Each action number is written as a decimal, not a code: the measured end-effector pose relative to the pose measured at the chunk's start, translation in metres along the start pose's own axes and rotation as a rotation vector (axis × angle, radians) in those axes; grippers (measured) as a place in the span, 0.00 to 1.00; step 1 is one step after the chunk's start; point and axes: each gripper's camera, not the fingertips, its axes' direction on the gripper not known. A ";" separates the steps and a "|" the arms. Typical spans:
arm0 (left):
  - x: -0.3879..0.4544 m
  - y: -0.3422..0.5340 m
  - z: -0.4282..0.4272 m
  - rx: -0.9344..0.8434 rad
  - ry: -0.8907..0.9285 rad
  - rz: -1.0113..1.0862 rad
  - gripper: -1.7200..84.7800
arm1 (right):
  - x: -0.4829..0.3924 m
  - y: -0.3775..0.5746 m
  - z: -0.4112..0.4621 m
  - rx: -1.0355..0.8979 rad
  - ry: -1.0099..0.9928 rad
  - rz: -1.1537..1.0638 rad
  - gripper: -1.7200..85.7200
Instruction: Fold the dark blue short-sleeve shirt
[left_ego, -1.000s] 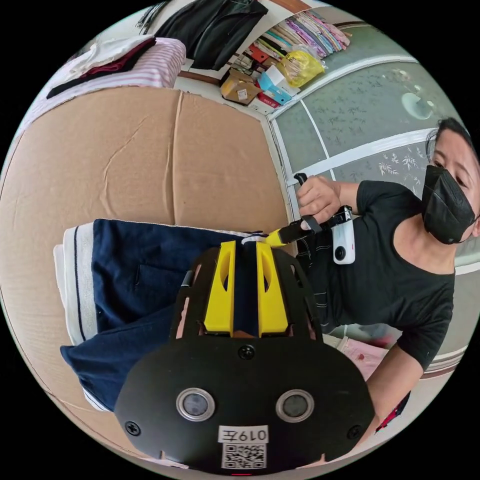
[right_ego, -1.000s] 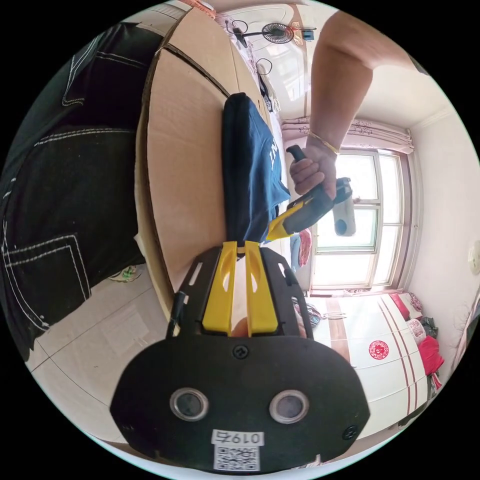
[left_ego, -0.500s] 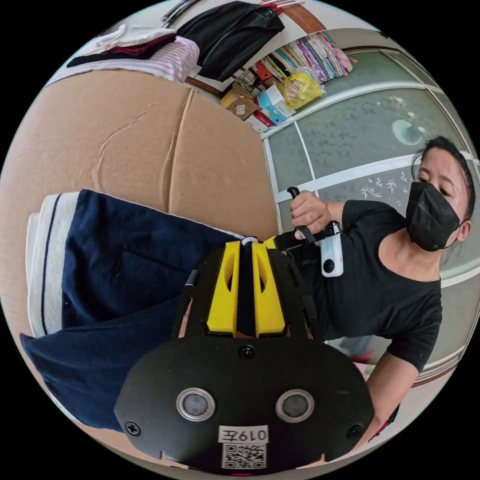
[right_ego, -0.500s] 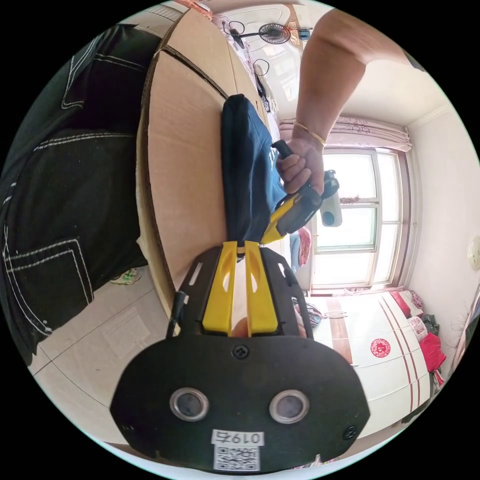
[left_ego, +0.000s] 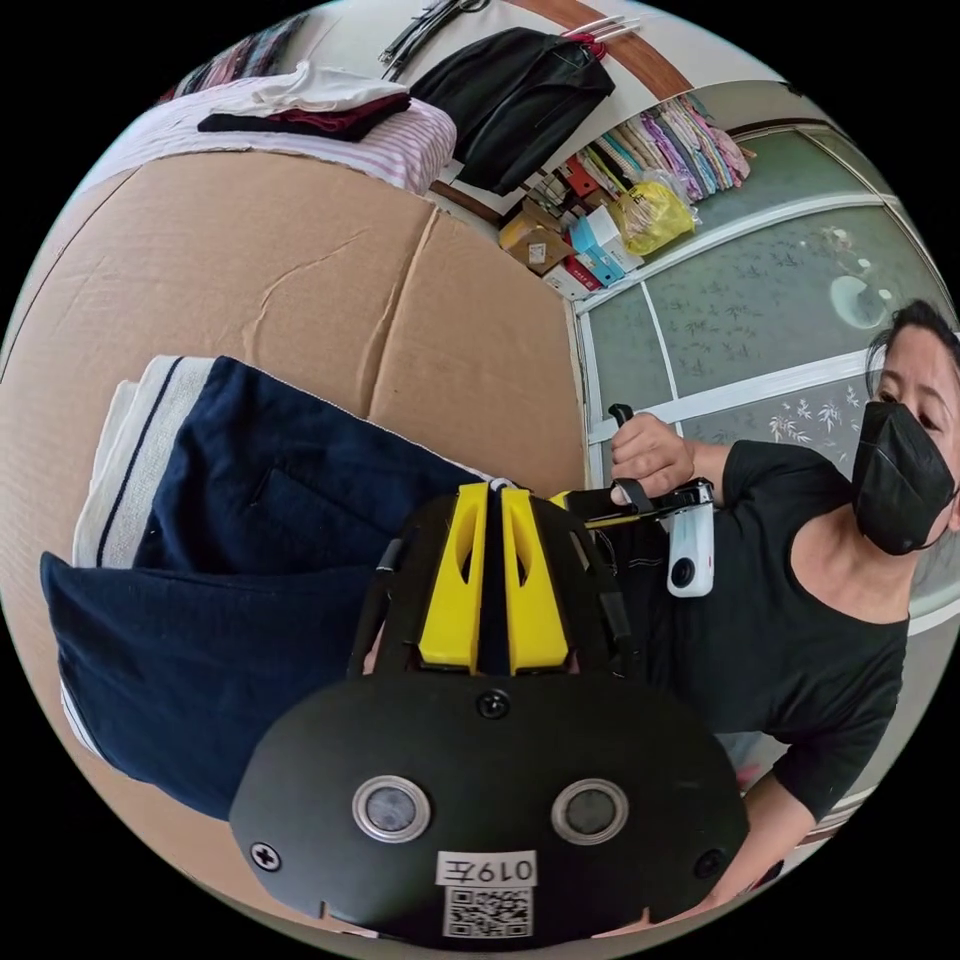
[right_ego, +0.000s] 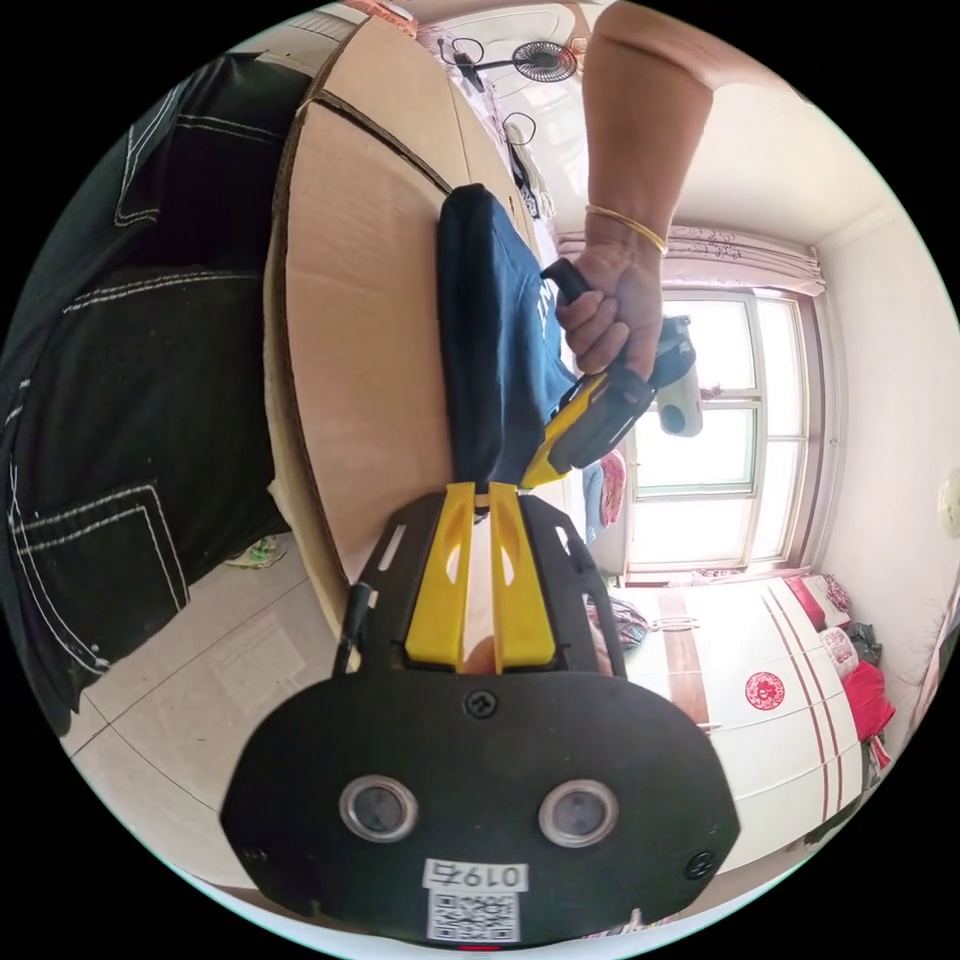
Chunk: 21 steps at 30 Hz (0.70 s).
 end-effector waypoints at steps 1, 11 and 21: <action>0.005 0.000 -0.003 0.000 -0.032 -0.003 0.03 | 0.001 -0.001 0.000 -0.002 -0.007 -0.001 0.02; 0.006 0.025 -0.032 0.031 0.053 -0.150 0.03 | 0.017 0.003 -0.004 0.030 -0.107 0.094 0.02; 0.069 0.102 -0.123 0.262 -0.044 -0.060 0.03 | 0.021 0.008 -0.010 0.045 -0.110 0.142 0.04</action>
